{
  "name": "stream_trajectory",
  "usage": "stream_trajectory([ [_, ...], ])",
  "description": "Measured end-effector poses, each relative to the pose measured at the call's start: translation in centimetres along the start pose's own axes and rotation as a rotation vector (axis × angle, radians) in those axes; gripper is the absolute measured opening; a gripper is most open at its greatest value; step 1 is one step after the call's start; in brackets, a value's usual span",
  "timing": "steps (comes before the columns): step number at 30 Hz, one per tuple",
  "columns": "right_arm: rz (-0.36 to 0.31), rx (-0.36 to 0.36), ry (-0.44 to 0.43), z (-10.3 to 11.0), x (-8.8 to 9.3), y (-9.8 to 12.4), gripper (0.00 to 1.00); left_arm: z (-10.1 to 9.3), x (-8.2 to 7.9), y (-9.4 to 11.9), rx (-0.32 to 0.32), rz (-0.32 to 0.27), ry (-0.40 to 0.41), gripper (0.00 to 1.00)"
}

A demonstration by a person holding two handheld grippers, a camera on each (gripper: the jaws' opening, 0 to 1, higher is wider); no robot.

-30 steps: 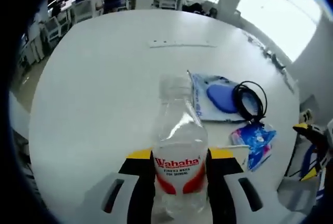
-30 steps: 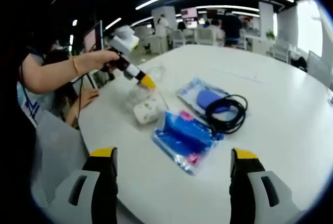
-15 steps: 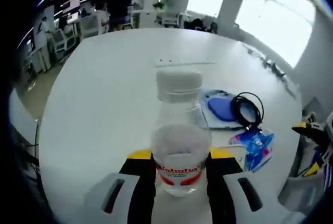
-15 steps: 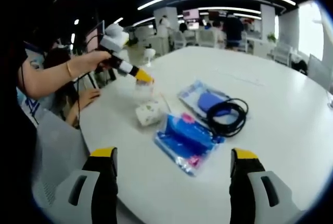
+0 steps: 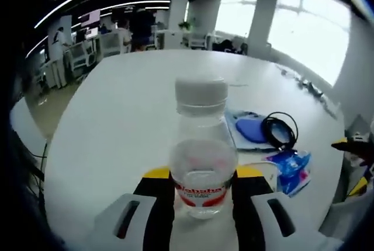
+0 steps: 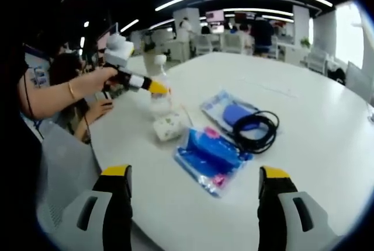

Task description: Arrange the tabletop items into an orderly group along one side of the table until the central work area is clear of visible clutter.

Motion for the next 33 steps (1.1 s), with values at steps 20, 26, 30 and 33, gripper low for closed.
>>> stream_trajectory([
  [20, -0.001, -0.016, 0.015, 0.7, -0.1, 0.2, 0.87, -0.9, 1.3, 0.9, -0.092, -0.111, -0.069, 0.36],
  [26, -0.001, -0.017, 0.015, 0.8, 0.0, 0.3, 0.87, -1.2, 1.4, 0.7, -0.134, -0.127, -0.084, 0.36],
  [30, 0.001, -0.02, 0.019, 1.0, 0.1, 0.3, 0.87, -1.4, 1.5, 0.5, -0.153, -0.136, -0.101, 0.36],
  [33, 0.001, -0.017, 0.017, 0.9, 0.2, 0.4, 0.87, -1.2, 1.4, 0.5, -0.155, -0.149, -0.098, 0.37],
])
Point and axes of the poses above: the point that each gripper's makers call its tool centre point, and the gripper's own axes: y roughly backward along the fingers, z roughly to its left, x roughly out of its underside, the point moved 1 cm from there along y, roughly backward along the fingers, and after that the axes turned 8 degrees about x, right-handed, at the moved point
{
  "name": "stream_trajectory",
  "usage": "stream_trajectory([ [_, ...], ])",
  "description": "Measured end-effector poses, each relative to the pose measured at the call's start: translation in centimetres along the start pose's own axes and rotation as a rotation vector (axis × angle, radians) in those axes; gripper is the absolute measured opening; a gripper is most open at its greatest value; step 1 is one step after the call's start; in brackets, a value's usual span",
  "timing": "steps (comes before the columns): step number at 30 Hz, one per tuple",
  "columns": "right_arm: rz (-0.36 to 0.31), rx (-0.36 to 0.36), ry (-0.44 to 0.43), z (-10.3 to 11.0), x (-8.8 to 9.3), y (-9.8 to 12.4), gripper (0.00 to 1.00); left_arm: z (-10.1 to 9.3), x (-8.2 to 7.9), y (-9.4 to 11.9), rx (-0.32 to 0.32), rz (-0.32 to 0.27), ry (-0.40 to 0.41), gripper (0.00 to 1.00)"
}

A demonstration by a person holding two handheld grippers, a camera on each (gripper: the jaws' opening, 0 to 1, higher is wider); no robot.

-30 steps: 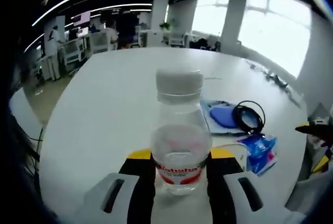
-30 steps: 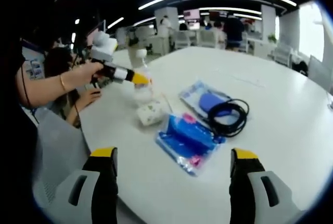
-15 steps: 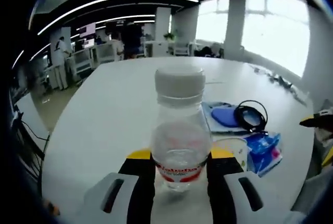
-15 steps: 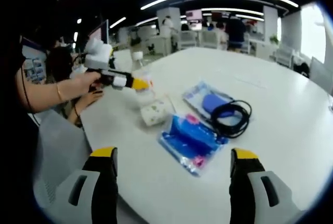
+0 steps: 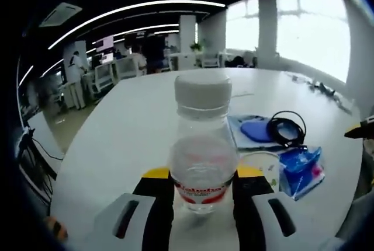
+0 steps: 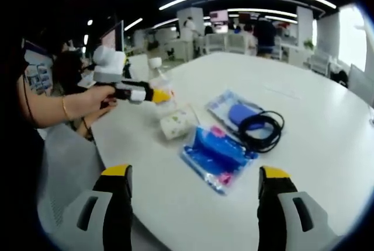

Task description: Arrange the tabletop items into an orderly group along one side of the table until the central work area is clear of visible clutter.

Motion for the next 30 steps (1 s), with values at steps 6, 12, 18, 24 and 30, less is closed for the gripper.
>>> stream_trajectory([
  [6, 0.001, 0.002, -0.004, -0.1, 0.1, 0.1, 0.87, 0.0, 0.0, 0.0, -0.01, -0.022, 0.005, 0.37],
  [12, 0.003, 0.0, -0.003, 0.1, 0.2, 0.1, 0.87, 0.0, 0.0, 0.0, -0.026, -0.051, 0.012, 0.38],
  [18, -0.003, -0.001, -0.012, 0.1, 0.2, 0.2, 0.87, 0.1, -0.6, 0.0, -0.029, -0.111, 0.019, 0.52],
  [24, -0.002, 0.003, -0.011, 0.0, 0.2, 0.3, 0.87, 0.1, -1.1, -0.4, -0.026, -0.14, 0.059, 0.53],
  [30, -0.001, 0.01, -0.018, -0.2, 0.3, 0.5, 0.87, 0.2, -1.3, -0.9, -0.068, -0.161, 0.075, 0.45],
])
Point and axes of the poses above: the point that each gripper's makers call its tool centre point, and the gripper's own axes: y roughly backward along the fingers, z roughly to its left, x roughly out of its underside, the point moved 1 cm from there along y, roughly backward along the fingers, and after that the axes turned 8 degrees about x, right-handed, at the moved point
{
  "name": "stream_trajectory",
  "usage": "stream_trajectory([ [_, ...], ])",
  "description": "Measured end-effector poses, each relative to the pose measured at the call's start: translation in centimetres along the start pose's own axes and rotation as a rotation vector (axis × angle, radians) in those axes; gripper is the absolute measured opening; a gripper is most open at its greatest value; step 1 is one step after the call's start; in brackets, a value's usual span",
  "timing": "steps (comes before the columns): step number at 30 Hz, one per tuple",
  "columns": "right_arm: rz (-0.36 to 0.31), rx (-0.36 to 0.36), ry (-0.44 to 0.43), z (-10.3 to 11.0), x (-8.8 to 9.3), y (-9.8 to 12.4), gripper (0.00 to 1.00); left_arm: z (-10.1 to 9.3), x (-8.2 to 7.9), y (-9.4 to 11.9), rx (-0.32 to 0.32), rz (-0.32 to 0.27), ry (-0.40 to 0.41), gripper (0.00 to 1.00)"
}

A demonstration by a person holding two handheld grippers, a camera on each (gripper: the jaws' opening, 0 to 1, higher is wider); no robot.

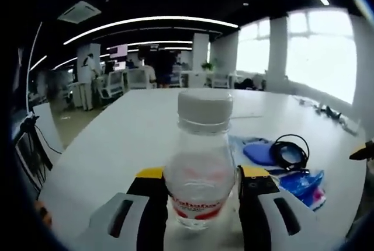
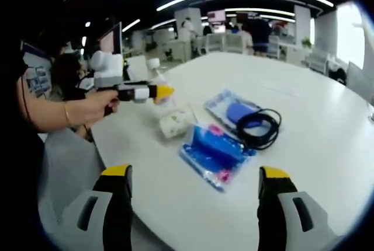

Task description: Arrange the tabletop items into an orderly group along one side of the table until the central work area is clear of visible clutter.

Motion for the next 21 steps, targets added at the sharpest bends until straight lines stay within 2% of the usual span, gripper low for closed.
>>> stream_trajectory([
  [4, 0.0, 0.01, -0.002, -0.34, 0.11, 0.35, 0.87, 0.24, -0.14, 0.36, -0.03, -0.014, 0.026, 0.42],
  [9, 0.003, 0.017, -0.006, -0.53, 0.28, 0.44, 0.87, 0.2, -0.11, 0.55, -0.058, -0.024, 0.02, 0.41],
  [21, 0.008, 0.009, -0.005, -0.34, 0.41, 0.25, 0.87, 0.76, -0.61, 0.45, -0.06, -0.007, 0.06, 0.39],
])
Point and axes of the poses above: the point that each gripper's makers call its tool centre point, and the gripper's own axes: y roughly backward along the fingers, z roughly to its left, x roughly out of its underside, the point moved 1 cm from there along y, roughly backward along the fingers, and after that the axes turned 8 degrees about x, right-handed, at the moved point
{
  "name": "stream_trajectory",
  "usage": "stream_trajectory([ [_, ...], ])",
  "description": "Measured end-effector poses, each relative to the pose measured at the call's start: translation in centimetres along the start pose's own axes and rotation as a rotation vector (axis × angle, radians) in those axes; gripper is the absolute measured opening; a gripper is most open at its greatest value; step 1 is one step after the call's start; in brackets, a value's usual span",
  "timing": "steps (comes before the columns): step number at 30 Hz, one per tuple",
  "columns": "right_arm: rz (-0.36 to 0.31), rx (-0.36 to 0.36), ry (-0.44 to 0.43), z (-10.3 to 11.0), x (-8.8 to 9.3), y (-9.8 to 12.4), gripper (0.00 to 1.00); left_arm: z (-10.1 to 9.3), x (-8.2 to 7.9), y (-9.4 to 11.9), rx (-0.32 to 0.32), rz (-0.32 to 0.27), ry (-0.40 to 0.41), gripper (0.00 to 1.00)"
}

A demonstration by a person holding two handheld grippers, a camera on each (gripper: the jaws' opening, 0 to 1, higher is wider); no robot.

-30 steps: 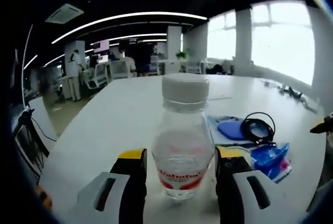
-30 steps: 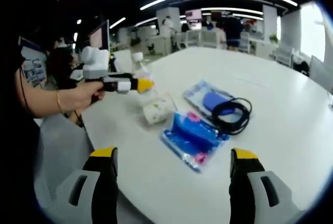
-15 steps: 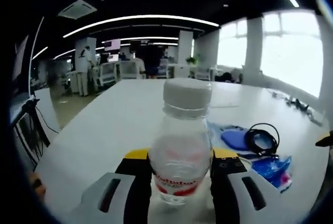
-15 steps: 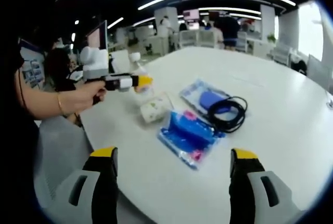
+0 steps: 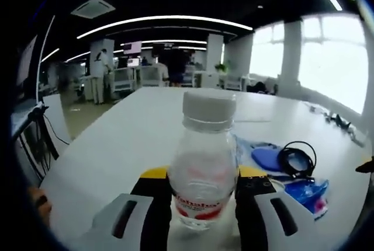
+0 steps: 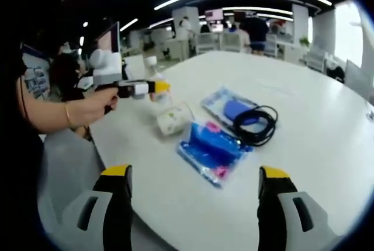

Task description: Arrange the tabletop items into an orderly group along one side of the table until the central work area is clear of visible clutter.

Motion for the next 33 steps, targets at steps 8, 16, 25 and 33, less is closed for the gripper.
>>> stream_trajectory([
  [8, 0.004, 0.002, -0.001, -0.2, 0.0, -0.1, 0.87, 0.9, -1.8, -0.1, 0.003, -0.016, -0.026, 0.39],
  [16, 0.012, -0.004, 0.0, 0.0, -0.2, -0.5, 0.87, 2.5, -4.2, -0.8, -0.014, -0.057, -0.04, 0.39],
  [25, 0.026, -0.007, 0.003, -0.3, -0.1, -1.0, 0.87, 4.3, -5.1, -2.4, -0.014, -0.057, -0.024, 0.39],
  [33, 0.036, -0.01, 0.003, -0.5, -0.3, -1.7, 0.87, 5.6, -6.0, -3.4, -0.031, -0.06, -0.03, 0.39],
])
Point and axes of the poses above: the point that each gripper's makers call its tool centre point, and the gripper's own axes: y roughly backward along the fingers, z roughly to its left, x roughly out of its underside, the point moved 1 cm from there along y, roughly backward along the fingers, and after that the axes turned 8 degrees about x, right-handed, at the moved point
